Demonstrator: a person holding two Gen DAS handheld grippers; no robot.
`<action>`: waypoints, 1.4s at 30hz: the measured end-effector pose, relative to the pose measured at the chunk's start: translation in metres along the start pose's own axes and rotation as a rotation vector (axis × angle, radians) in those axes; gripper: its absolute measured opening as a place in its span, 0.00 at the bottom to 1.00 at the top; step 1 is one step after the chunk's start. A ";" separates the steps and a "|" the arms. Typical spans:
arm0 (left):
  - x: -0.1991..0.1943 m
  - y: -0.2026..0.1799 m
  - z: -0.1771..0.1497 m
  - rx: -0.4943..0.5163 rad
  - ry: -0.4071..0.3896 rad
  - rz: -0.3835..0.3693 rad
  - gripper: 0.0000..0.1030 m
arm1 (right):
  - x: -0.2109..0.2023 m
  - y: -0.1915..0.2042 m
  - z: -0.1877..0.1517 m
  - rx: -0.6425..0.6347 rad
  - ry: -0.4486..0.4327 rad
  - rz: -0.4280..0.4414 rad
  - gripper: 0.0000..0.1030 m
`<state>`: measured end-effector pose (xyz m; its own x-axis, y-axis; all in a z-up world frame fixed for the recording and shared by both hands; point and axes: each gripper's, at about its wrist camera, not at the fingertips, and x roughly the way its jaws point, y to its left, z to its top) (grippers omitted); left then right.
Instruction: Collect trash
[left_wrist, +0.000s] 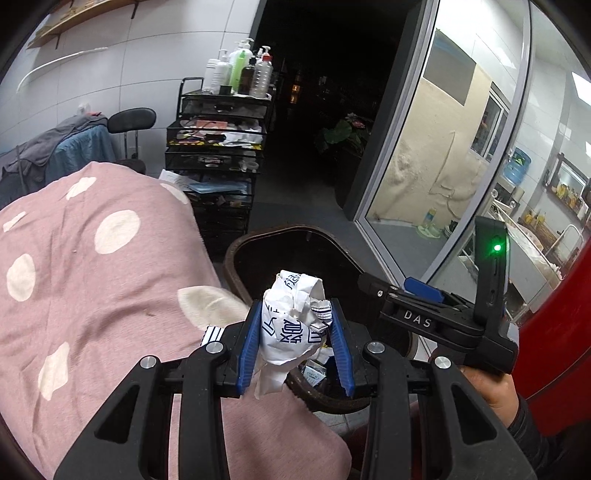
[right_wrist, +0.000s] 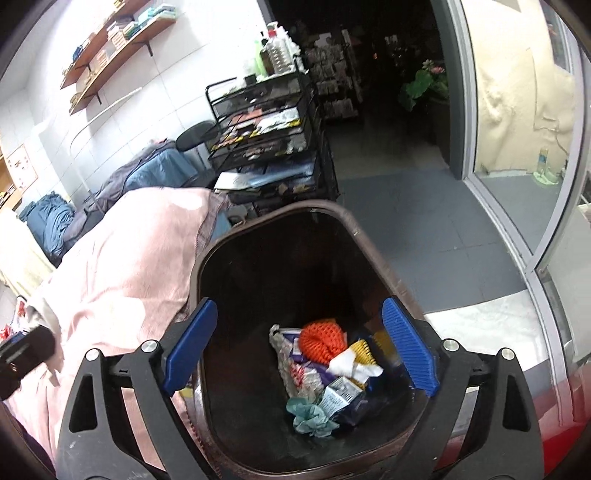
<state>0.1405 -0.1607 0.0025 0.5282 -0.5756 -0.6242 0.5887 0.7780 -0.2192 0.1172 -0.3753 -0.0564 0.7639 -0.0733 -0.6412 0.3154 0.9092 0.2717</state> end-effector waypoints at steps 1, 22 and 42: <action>0.004 -0.002 0.001 0.002 0.008 -0.005 0.35 | -0.002 -0.002 0.001 0.002 -0.011 -0.010 0.88; 0.075 -0.019 0.013 0.025 0.141 -0.026 0.37 | -0.009 -0.038 0.016 0.077 -0.045 -0.094 0.90; 0.078 -0.018 0.012 0.036 0.099 0.020 0.94 | -0.006 -0.045 0.015 0.076 -0.048 -0.129 0.95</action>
<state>0.1784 -0.2224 -0.0337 0.4780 -0.5314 -0.6994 0.6017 0.7782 -0.1799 0.1062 -0.4220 -0.0541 0.7399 -0.2084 -0.6396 0.4525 0.8577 0.2440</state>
